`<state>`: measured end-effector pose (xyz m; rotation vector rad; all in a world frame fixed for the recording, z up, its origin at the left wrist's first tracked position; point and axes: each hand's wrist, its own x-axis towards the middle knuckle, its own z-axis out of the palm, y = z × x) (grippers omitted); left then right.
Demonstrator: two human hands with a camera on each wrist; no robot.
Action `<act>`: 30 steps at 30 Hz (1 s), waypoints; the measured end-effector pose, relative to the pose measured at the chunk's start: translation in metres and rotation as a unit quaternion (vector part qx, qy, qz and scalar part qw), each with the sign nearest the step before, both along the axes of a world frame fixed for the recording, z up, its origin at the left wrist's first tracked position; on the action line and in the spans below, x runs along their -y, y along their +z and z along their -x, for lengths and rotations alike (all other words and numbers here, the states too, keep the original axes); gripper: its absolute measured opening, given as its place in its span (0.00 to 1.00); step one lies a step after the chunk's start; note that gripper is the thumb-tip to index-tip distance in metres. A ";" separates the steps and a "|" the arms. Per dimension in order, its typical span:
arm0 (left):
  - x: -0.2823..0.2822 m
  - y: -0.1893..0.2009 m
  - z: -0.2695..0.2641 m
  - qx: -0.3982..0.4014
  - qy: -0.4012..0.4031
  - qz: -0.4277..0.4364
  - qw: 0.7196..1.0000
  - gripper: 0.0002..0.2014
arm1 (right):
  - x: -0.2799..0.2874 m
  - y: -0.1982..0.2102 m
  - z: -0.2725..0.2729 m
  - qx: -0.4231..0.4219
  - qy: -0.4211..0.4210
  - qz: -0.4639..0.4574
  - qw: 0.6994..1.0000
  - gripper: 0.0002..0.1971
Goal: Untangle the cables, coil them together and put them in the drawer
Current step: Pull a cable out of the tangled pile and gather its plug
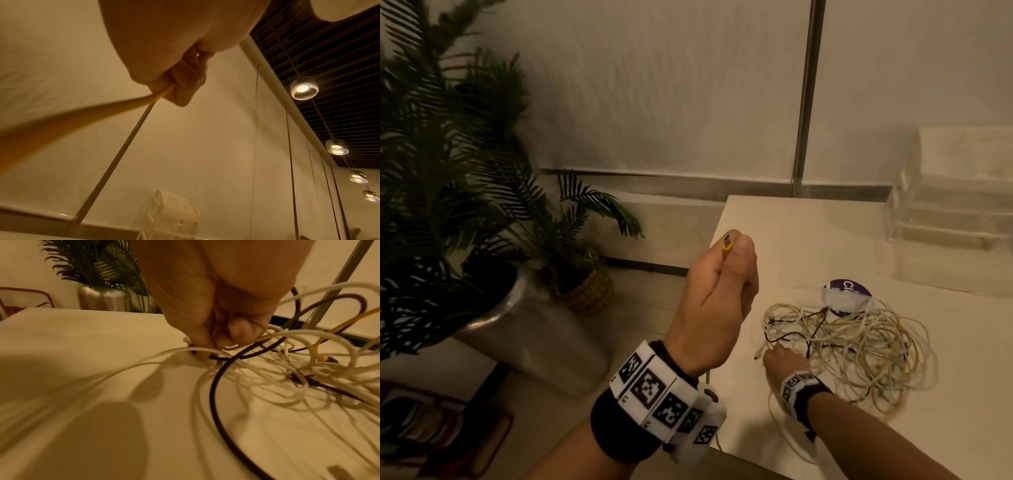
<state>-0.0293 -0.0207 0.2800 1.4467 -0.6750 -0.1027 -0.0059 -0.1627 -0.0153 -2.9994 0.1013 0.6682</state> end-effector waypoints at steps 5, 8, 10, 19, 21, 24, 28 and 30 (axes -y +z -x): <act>0.012 -0.005 -0.010 0.024 0.014 -0.046 0.999 0.23 | 0.031 0.051 0.002 0.190 -0.102 -0.230 0.949 0.05; 0.033 -0.007 -0.014 0.043 0.038 -0.055 0.997 0.23 | 0.072 0.123 0.015 0.292 -0.197 -0.434 0.829 0.06; 0.054 -0.003 -0.016 0.055 0.050 -0.065 0.995 0.20 | 0.096 0.172 0.029 0.351 -0.222 -0.510 0.754 0.06; 0.150 0.015 -0.005 0.113 0.102 -0.123 0.981 0.09 | 0.109 0.300 0.066 0.446 -0.156 -0.566 0.675 0.15; 0.163 0.016 -0.007 0.114 0.125 -0.111 0.979 0.10 | 0.112 0.309 0.071 0.458 -0.145 -0.561 0.674 0.15; 0.180 0.017 -0.006 0.101 0.135 -0.106 0.980 0.11 | 0.123 0.309 0.067 0.491 -0.137 -0.535 0.674 0.15; 0.181 0.037 -0.015 0.170 0.188 -0.035 0.967 0.10 | 0.133 0.287 0.066 0.472 -0.139 -0.528 0.693 0.14; 0.178 0.055 -0.028 0.166 0.209 -0.006 0.964 0.15 | 0.134 0.269 0.070 0.452 -0.133 -0.513 0.717 0.14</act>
